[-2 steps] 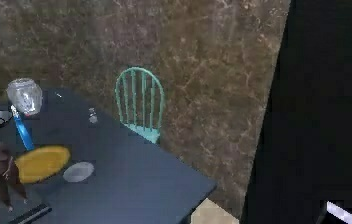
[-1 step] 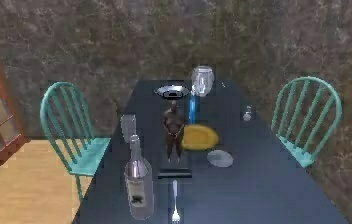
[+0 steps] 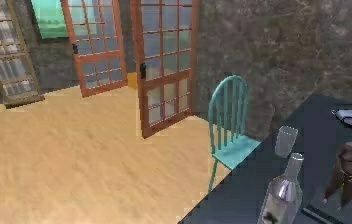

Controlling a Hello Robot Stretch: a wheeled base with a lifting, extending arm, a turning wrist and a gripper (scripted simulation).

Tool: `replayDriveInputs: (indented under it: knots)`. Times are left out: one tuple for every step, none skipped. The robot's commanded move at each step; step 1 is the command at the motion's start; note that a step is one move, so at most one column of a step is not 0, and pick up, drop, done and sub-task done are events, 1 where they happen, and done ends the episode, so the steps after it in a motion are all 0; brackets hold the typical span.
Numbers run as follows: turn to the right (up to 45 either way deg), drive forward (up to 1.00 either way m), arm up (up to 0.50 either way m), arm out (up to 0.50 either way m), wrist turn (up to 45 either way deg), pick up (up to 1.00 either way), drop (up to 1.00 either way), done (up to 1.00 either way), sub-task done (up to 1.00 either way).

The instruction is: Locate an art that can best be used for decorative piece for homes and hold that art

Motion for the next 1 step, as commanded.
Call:
replayDriveInputs:
  knots:
    - [-39.0,0.00,0.00,0.00,0.0,0.00,0.00,0.00,0.00]
